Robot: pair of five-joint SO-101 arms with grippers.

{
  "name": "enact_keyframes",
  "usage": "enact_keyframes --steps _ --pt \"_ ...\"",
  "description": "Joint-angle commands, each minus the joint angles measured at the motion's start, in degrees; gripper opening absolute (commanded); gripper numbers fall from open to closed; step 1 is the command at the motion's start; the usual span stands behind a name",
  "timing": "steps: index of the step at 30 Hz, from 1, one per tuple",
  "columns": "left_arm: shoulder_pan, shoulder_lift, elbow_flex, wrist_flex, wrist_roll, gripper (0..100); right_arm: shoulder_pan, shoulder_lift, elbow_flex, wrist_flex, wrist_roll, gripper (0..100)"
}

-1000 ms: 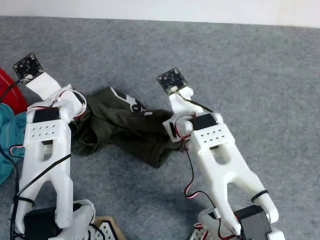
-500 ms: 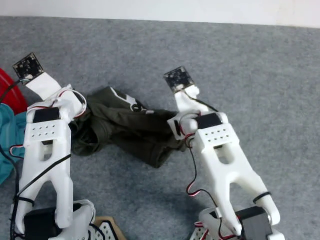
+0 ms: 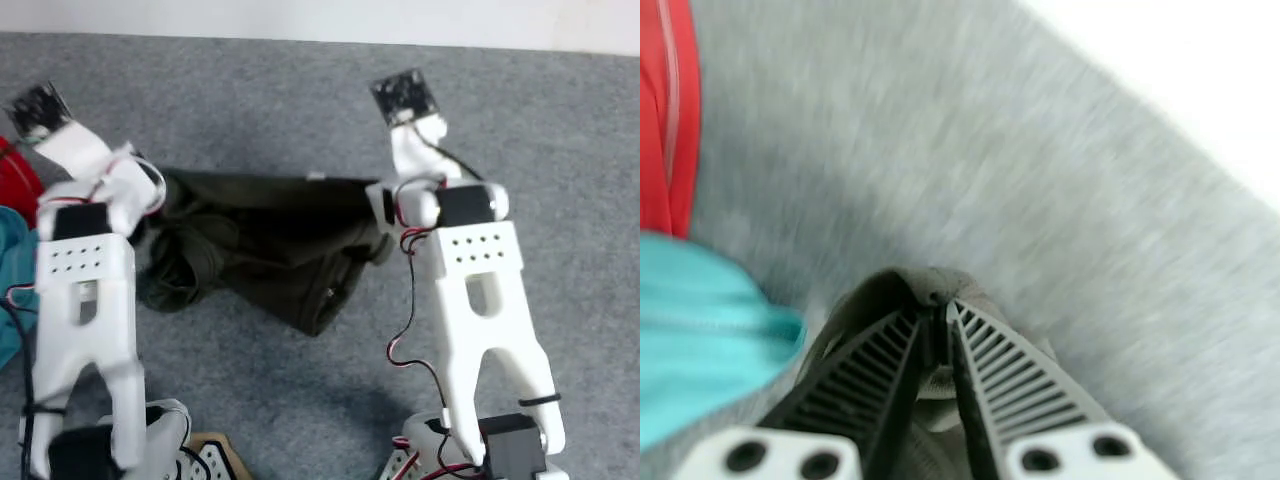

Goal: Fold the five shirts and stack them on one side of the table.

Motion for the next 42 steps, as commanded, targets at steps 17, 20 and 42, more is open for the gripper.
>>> enact_keyframes --steps 17,20,42 --pt "-0.22 -23.52 -39.08 19.34 0.09 1 4.35 -5.23 -61.49 32.40 4.40 0.5" --pt "-0.31 -26.77 -42.15 19.08 0.00 1 4.18 -9.01 -61.67 32.22 11.52 0.5" --pt "-12.00 -28.09 -54.73 19.16 0.09 1 7.87 -24.22 -61.49 32.40 16.09 0.5"
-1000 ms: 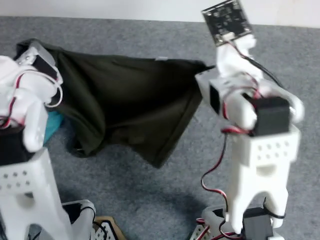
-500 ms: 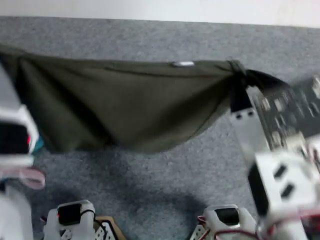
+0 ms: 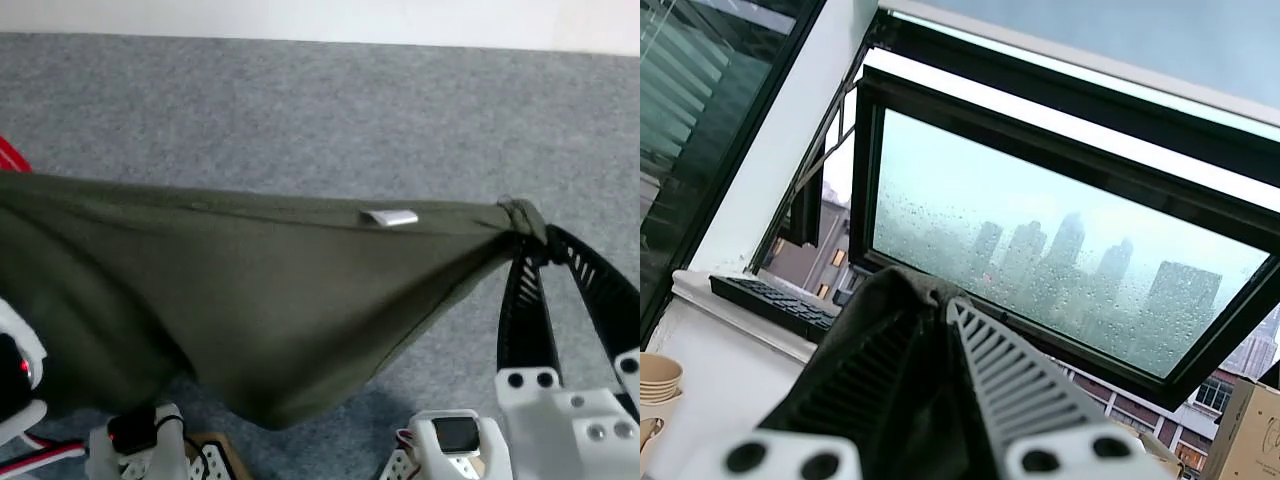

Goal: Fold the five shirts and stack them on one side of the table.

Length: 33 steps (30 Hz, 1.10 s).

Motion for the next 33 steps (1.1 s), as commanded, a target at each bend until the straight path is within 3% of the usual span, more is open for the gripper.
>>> enact_keyframes --steps 1,5,11,16,21,27,33 --pt "-1.19 0.66 1.36 -0.44 0.09 1 1.27 0.57 -0.48 0.48 1.14 0.5" --pt "-1.19 0.75 11.38 -3.43 0.00 1 1.27 3.74 4.00 0.48 1.14 0.5" --pt "-0.48 0.75 33.10 -18.02 -0.09 1 1.10 10.51 14.73 -0.57 0.97 0.5" --pt "5.93 0.75 49.98 -29.36 -7.91 1 1.01 17.45 22.20 -6.73 0.70 0.5" --pt "9.71 0.84 62.55 -41.76 -9.41 1 0.48 21.93 29.76 -15.08 0.62 0.5" --pt "9.80 8.31 65.19 -44.66 -9.41 1 -10.15 22.99 38.64 -17.27 -7.03 0.5" --pt "3.12 18.86 62.55 -44.57 -9.41 1 -22.46 22.64 49.10 -16.22 -17.14 1.0"
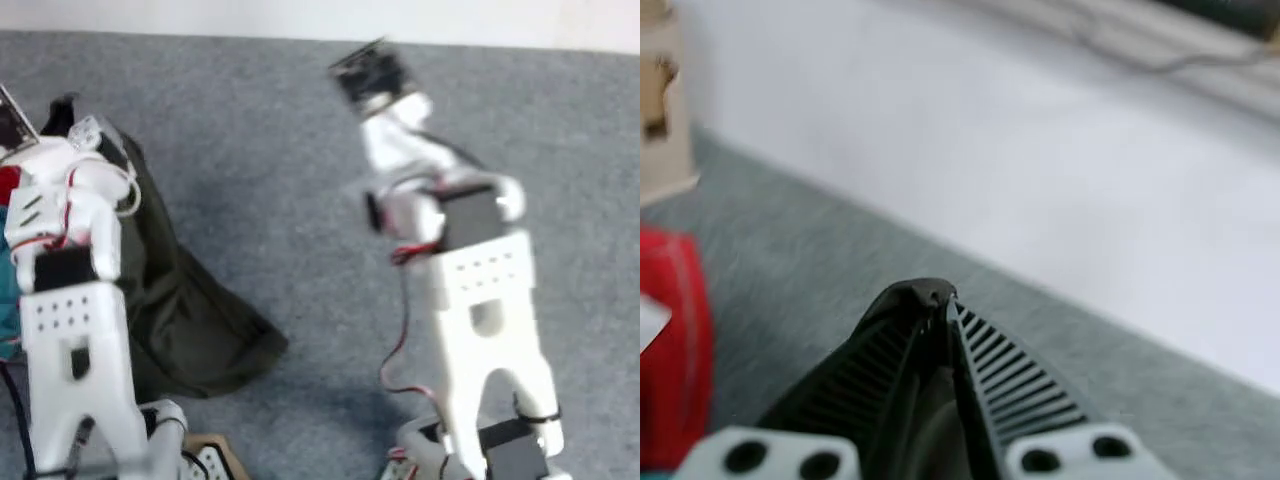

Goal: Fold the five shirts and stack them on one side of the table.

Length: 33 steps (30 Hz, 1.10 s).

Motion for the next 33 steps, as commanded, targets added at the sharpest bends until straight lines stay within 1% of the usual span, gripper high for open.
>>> enact_keyframes --steps 1,3,5,7,11,13,18,20,24,25,27,28,29,33 --pt "-5.85 6.11 -3.56 -1.05 -0.53 1 -7.34 -0.48 5.32 -0.13 -4.40 1.2" --pt "-8.31 8.66 -4.62 -1.05 -1.41 1 -12.09 -0.57 11.56 -0.04 -4.75 4.1" --pt "-10.33 10.42 -4.97 -1.05 -5.98 1 -17.36 -0.66 19.03 -1.01 -4.66 6.9" --pt "-11.56 11.56 -4.79 -1.05 -9.14 1 -22.37 -0.66 26.51 -4.62 -4.40 7.4" --pt "-13.05 13.23 -4.44 -1.05 -9.41 1 -28.79 -0.66 39.08 -12.53 -0.18 7.7" --pt "-13.76 13.93 -4.44 -1.05 -9.41 1 -29.93 -0.66 43.21 -14.73 0.26 8.8" --pt "-13.58 16.13 -4.70 -1.23 -9.41 2 -30.20 -0.66 49.01 -20.35 1.41 18.9" --pt "-13.58 17.10 -4.97 -1.23 -9.32 7 -30.20 -0.66 49.54 -21.85 2.64 19.2" --pt "-13.58 17.54 -5.41 -1.32 -9.23 20 -30.73 -0.66 49.45 -22.29 2.73 19.2" --pt "-13.58 17.54 -6.37 -1.32 -9.23 21 -31.43 -0.66 49.45 -22.29 2.99 19.2" --pt "-13.49 17.54 -9.10 -0.88 -9.23 21 -32.57 -0.66 49.45 -22.37 2.99 19.2" --pt "-13.49 17.54 -10.86 0.79 -9.23 20 -33.10 -0.66 49.45 -22.37 2.99 19.2" --pt "-13.49 17.45 -13.32 4.13 -9.32 19 -33.63 -0.66 49.36 -22.37 2.99 19.2" --pt "-13.41 17.54 -24.84 21.54 -9.32 15 -34.24 -0.66 48.22 -22.73 2.73 19.2"
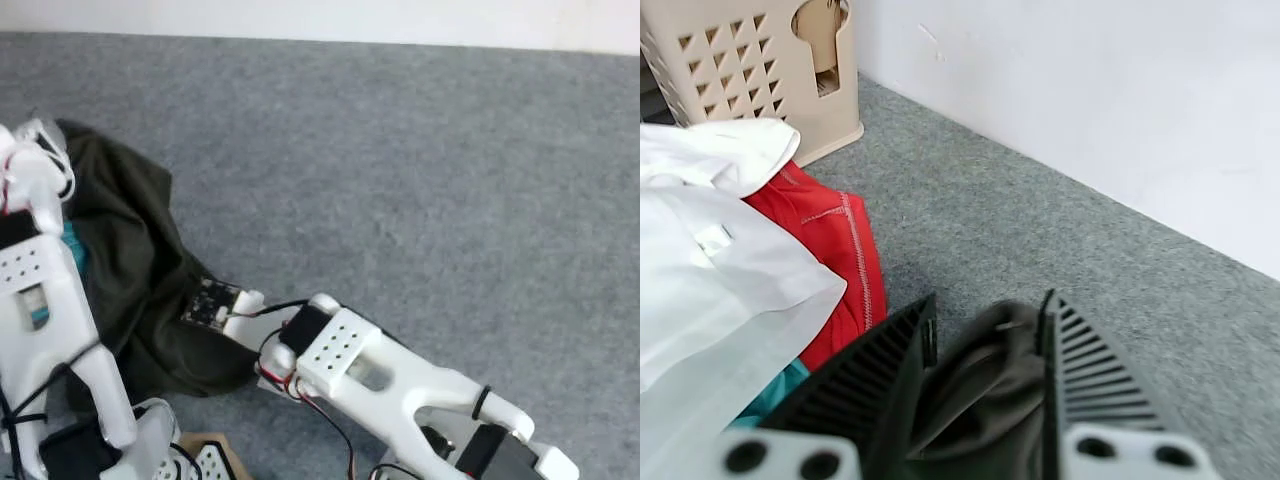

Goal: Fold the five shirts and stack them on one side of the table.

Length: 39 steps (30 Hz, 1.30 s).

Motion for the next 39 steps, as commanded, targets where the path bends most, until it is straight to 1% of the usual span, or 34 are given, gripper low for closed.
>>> enact_keyframes --steps 1,6,9,13,16,18,21,25,28,31,36,39 --pt "-0.40 -0.22 -14.11 17.85 -0.26 15 -0.66 -0.66 -1.27 -0.75 0.53 19.2" --pt "-1.10 -0.22 -22.20 34.37 -0.26 15 -0.75 -0.66 -1.27 -0.84 0.44 19.2" --pt "-2.42 -0.31 -25.63 46.24 -0.26 15 -0.75 -0.66 -1.19 -0.84 0.44 19.2" --pt "-2.77 -0.31 -25.98 60.57 -0.70 15 -0.75 -0.66 -1.19 -0.84 0.44 19.2" --pt "-4.97 -1.54 -23.16 65.32 -0.79 15 -0.75 -0.66 -0.84 -2.42 0.44 19.1" --pt "-6.37 -5.58 -19.91 65.49 -1.05 15 -0.75 -0.57 -0.66 -3.56 0.44 19.1" --pt "-7.69 -16.66 -12.79 65.49 -4.31 15 -0.75 -0.66 -0.66 -3.82 -0.70 19.1" --pt "-7.69 -32.13 1.89 65.41 -6.42 15 -0.75 -0.66 -0.66 -3.91 -1.41 19.1" --pt "-7.69 -39.16 14.73 62.77 -8.35 15 -0.75 -0.66 -0.66 -3.91 -1.49 19.1" --pt "-10.77 -41.54 25.63 59.52 -10.81 15 -0.75 -0.57 -0.66 -4.00 -1.49 19.1" --pt "-18.59 -41.63 35.30 51.43 -13.10 15 -0.40 -0.31 0.92 -7.78 -1.49 19.1" --pt "-20.97 -41.63 39.96 47.38 -14.59 15 -0.40 -0.13 3.12 -11.47 -1.49 19.1"
